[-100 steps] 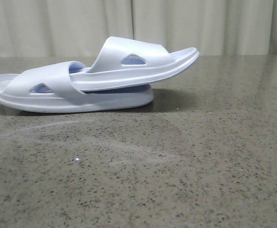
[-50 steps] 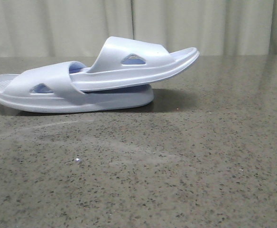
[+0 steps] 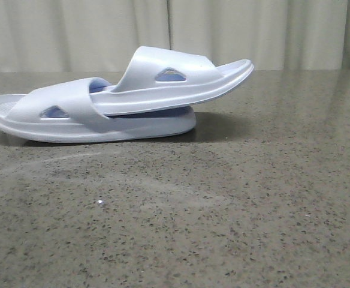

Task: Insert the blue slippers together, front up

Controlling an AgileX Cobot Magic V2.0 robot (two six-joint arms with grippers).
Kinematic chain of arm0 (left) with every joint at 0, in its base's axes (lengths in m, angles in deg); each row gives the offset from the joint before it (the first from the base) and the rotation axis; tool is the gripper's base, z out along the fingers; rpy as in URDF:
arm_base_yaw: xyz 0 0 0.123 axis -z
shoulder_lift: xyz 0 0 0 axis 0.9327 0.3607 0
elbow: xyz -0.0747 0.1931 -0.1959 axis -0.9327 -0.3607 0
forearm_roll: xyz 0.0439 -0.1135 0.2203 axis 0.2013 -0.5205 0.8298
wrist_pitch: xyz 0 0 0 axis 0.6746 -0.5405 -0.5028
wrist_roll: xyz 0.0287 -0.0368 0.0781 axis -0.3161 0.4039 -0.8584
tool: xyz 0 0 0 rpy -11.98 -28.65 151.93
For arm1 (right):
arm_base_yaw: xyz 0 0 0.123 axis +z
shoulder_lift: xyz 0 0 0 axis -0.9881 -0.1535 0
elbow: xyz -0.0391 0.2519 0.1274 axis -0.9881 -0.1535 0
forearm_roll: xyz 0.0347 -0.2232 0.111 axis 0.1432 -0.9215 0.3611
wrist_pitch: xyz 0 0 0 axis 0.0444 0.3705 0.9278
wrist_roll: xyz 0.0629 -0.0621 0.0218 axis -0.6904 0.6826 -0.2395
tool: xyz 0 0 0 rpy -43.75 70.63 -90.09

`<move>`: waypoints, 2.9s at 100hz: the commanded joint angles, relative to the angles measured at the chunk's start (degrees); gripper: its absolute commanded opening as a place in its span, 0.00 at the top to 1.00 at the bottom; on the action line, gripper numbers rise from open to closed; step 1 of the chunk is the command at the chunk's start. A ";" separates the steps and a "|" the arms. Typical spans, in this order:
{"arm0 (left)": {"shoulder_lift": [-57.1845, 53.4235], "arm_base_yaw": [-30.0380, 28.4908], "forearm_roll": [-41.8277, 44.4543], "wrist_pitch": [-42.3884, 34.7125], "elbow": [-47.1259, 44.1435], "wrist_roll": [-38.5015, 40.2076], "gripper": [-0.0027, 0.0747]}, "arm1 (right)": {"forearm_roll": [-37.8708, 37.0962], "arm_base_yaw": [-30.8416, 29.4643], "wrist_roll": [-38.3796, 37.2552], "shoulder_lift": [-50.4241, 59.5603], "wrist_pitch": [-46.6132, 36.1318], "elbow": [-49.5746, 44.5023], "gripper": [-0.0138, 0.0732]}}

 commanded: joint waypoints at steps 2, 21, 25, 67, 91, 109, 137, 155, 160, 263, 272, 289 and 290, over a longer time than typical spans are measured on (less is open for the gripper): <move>-2.37 -3.04 24.15 -0.44 0.70 26.45 0.95 | 0.23 0.00 0.58 0.05 0.00 1.48 0.93; -10.17 -8.97 53.05 0.60 -3.55 54.63 0.95 | 0.23 0.00 0.58 0.05 0.00 1.48 0.93; -11.82 -9.29 56.60 0.19 -4.87 57.20 0.95 | 0.23 0.00 0.58 0.05 0.00 1.48 0.93; -22.95 -9.29 69.09 -0.66 -15.11 70.42 0.95 | 0.23 0.00 0.58 0.05 0.00 1.48 0.93; -22.95 -9.29 68.16 0.64 -15.01 70.42 0.95 | 0.23 0.00 0.58 0.05 0.58 1.48 0.93; -22.95 -9.29 68.16 0.64 -15.01 70.42 0.95 | 0.23 0.00 0.58 0.05 0.58 1.48 0.93; -22.95 -9.29 68.16 0.64 -15.01 70.42 0.95 | 0.23 0.00 0.58 0.05 0.58 1.48 0.93; -22.95 -9.29 68.16 0.64 -15.01 70.42 0.95 | 0.23 0.00 0.58 0.05 0.58 1.48 0.93; -22.95 -9.29 68.16 0.64 -15.01 70.42 0.95 | 0.23 0.00 0.58 0.05 0.45 1.48 0.93; -22.95 -9.29 68.16 0.54 -15.01 70.42 0.95 | -77.42 -22.62 -57.40 16.40 -7.21 -11.54 0.93; -22.95 -9.29 68.16 0.54 -15.01 70.42 0.95 | -78.40 -26.00 -58.60 21.09 -1.43 -12.22 0.93; -22.95 -9.29 68.16 0.54 -15.01 70.42 0.95 | -78.63 -28.55 -58.60 25.93 1.46 -12.22 0.93; -22.95 -9.29 68.16 0.54 -15.01 70.42 0.95 | -78.63 -28.55 -58.60 25.97 1.13 -12.22 0.93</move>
